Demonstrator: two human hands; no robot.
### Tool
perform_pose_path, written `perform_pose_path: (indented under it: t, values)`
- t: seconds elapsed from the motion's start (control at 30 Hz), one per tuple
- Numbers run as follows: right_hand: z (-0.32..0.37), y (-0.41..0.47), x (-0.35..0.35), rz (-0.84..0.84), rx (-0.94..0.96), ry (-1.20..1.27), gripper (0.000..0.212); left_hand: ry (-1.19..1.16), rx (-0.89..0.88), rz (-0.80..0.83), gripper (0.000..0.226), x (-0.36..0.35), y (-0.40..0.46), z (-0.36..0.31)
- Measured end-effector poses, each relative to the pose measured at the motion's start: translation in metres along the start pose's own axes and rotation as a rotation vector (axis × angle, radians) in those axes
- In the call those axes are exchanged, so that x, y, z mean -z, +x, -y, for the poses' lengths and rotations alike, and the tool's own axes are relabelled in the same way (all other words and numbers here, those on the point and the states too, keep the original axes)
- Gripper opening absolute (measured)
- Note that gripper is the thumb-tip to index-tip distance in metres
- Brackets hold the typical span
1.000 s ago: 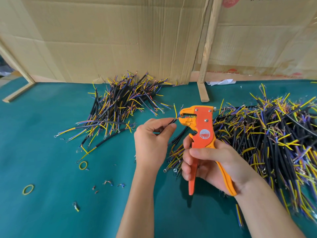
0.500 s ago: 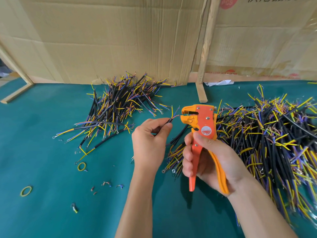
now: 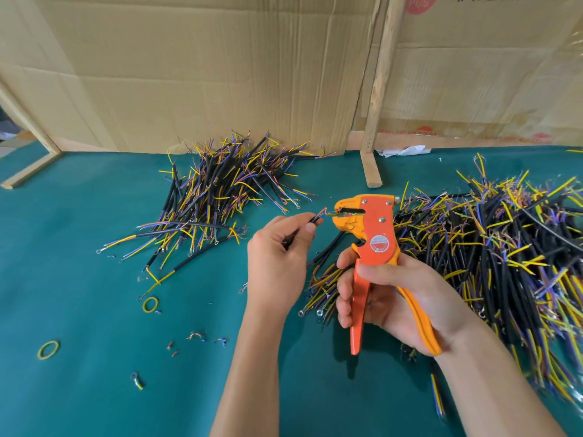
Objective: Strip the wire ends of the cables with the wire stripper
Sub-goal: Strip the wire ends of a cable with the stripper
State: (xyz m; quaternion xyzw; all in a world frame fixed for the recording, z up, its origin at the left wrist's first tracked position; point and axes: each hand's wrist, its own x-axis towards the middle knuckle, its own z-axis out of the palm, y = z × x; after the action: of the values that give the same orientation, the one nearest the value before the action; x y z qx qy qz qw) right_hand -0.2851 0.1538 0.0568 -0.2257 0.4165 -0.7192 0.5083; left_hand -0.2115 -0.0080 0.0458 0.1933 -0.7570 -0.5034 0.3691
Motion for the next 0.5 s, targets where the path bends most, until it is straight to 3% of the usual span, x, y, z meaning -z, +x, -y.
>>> perform_pose_path:
  t: [0.3, 0.5]
  values:
    - [-0.0004, 0.001, -0.0028, -0.043, -0.017, -0.016, 0.041, 0.048, -0.021, -0.01, 0.018, -0.0014, 0.0008, 0.0035]
    - [-0.0026, 0.003, -0.0018, -0.075, -0.024, -0.057, 0.025, 0.114, -0.045, -0.028, 0.018, -0.0018, 0.0, 0.0035]
